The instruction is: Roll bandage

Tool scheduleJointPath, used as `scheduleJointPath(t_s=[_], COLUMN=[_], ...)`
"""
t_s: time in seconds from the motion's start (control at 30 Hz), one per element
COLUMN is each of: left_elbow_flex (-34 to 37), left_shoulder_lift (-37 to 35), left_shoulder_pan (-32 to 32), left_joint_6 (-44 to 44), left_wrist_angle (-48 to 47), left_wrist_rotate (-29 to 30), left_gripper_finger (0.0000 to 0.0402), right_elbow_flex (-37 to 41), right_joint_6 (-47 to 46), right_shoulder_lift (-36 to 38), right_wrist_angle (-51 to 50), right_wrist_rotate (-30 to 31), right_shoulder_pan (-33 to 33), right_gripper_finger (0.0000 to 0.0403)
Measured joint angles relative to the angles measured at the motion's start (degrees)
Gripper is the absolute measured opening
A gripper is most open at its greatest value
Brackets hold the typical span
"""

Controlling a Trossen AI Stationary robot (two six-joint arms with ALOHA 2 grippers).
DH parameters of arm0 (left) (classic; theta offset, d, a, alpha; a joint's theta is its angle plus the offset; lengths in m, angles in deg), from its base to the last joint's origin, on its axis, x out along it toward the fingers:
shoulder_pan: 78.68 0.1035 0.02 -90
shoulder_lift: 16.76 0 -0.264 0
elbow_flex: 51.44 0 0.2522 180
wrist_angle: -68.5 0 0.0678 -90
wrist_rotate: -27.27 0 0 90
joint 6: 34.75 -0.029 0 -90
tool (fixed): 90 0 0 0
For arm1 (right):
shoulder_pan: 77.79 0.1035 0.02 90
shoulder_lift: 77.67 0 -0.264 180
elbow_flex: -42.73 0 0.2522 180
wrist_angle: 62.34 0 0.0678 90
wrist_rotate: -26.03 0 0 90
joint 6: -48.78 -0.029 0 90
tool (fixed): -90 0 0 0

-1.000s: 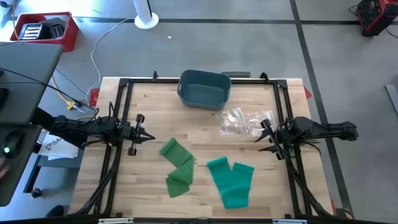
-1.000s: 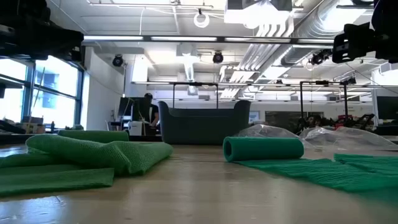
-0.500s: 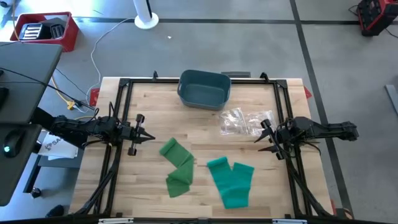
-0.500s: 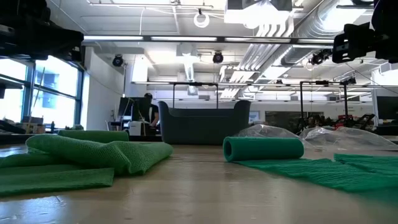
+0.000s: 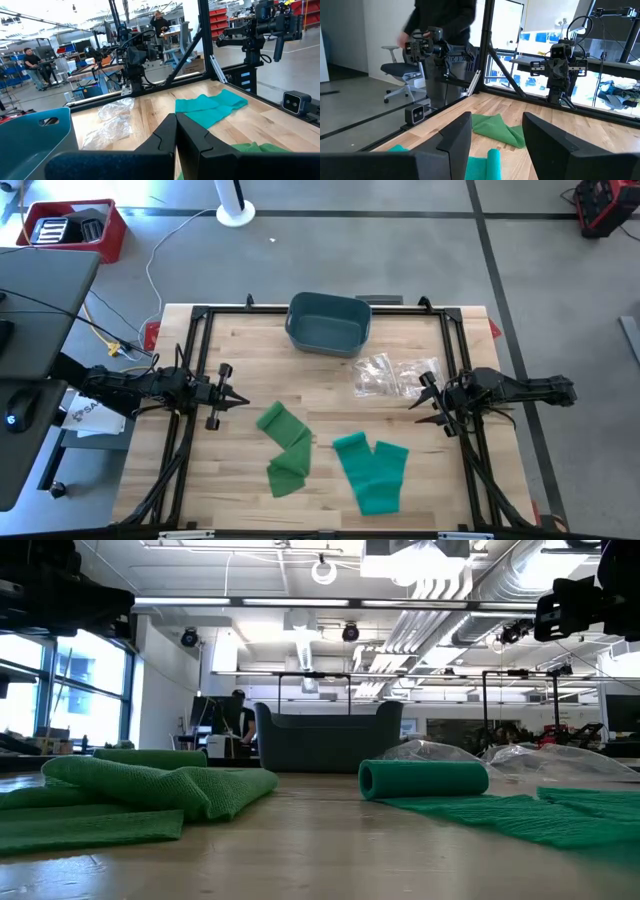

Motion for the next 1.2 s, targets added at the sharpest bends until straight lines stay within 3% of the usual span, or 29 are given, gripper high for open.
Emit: scheduleJointPath(t_s=[0.53,0.77,1.03,1.2], left_elbow_flex=[0.0,0.0,0.0,0.0], left_shoulder_lift=[0.0,0.0,0.0,0.0], left_shoulder_pan=[0.0,0.0,0.0,0.0], left_joint_6=[0.0,-6.0,1.7,3.1], left_wrist_angle=[0.0,1.2,0.6,-1.6], left_wrist_rotate=[0.0,0.1,0.2,5.1], left_gripper_finger=[0.0001,0.0001,0.0001,0.0001], right_elbow_flex=[0.0,0.0,0.0,0.0], right_joint_6=[0.0,0.0,0.0,0.0], right_shoulder_lift=[0.0,0.0,0.0,0.0], right_wrist_angle=[0.0,0.0,0.0,0.0], right_wrist_rotate=[0.0,0.0,0.0,0.0], right_shoulder_pan=[0.0,0.0,0.0,0.0], right_gripper_finger=[0.0170,0.0170,0.0170,0.0170])
